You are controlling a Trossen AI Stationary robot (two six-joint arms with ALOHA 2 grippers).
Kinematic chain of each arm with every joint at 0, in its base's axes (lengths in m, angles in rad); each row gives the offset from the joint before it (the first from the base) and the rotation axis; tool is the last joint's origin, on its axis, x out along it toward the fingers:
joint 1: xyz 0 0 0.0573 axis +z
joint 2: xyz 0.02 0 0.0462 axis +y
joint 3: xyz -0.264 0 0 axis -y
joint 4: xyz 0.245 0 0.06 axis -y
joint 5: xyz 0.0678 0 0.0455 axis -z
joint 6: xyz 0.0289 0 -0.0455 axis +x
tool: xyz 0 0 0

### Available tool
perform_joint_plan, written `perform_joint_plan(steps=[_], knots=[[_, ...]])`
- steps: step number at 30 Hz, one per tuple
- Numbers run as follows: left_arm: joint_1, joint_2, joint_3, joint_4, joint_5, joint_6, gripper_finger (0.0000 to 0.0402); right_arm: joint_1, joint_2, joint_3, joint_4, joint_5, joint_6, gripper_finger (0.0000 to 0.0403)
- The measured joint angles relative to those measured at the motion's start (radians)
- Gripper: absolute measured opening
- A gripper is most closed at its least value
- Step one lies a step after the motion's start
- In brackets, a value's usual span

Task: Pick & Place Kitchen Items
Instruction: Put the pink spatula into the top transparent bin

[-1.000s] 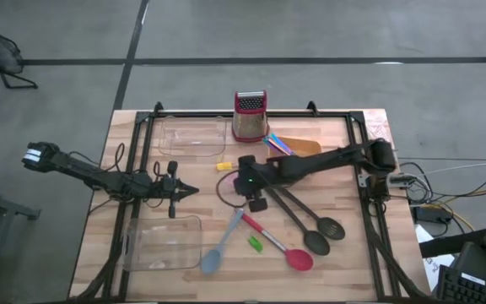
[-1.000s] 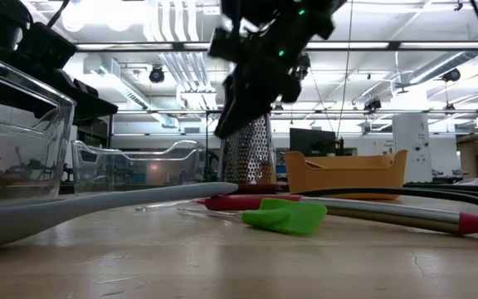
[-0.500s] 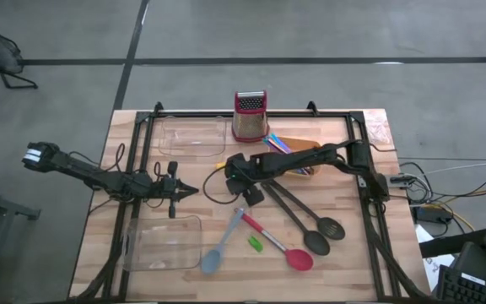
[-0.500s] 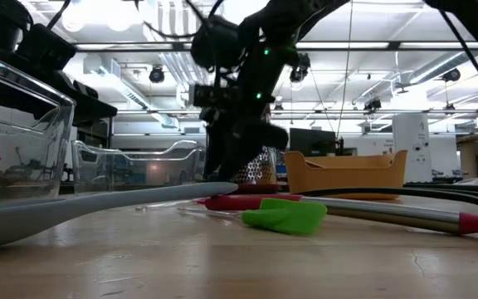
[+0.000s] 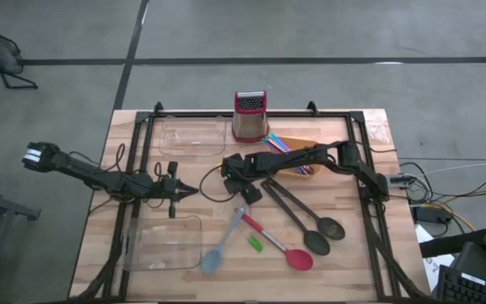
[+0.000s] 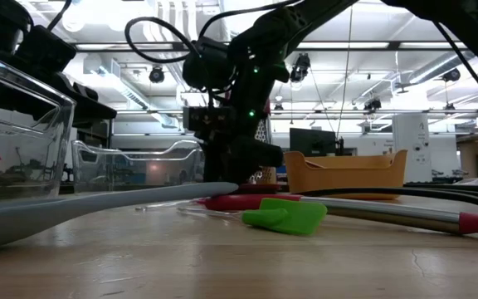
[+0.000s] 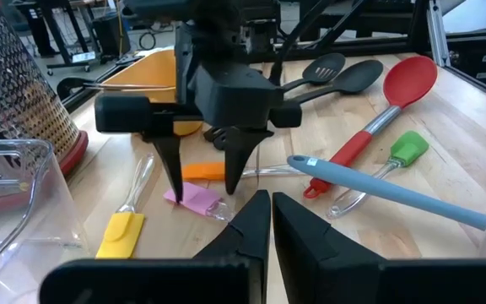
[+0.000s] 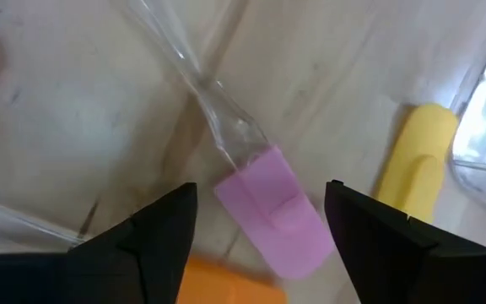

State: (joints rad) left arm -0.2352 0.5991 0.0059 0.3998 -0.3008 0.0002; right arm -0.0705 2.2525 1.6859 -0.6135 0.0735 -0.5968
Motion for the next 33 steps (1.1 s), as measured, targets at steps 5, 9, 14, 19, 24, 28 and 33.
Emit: perform_joint_plan(steps=[5,9,14,19,24,28,33], knots=[[0.000,0.000,0.000,-0.001,0.000,0.000,0.0023,-0.012,0.015,0.003,-0.009,-0.016,-0.005,0.0232],[0.000,0.000,0.000,-0.008,0.000,0.000,0.0023,-0.020,0.022,0.003,-0.017,-0.075,-0.008,0.0210],[0.000,0.000,0.000,-0.009,0.000,0.000,0.0023,-0.021,0.024,0.001,-0.023,-0.122,-0.001,0.0183],[0.000,0.000,0.000,-0.012,0.000,0.000,0.0023,-0.021,0.024,0.000,-0.024,-0.122,0.027,0.0151],[0.000,0.000,0.000,-0.012,0.000,0.000,0.0023,-0.021,0.020,-0.001,-0.015,-0.120,0.075,0.0105],[0.000,0.000,0.000,-0.012,0.000,0.000,0.0023,-0.021,0.010,-0.002,-0.025,-0.158,0.093,0.0054],[0.000,0.000,0.000,-0.014,0.000,0.000,0.0023,-0.006,-0.011,-0.006,-0.086,-0.247,0.093,0.0012]])
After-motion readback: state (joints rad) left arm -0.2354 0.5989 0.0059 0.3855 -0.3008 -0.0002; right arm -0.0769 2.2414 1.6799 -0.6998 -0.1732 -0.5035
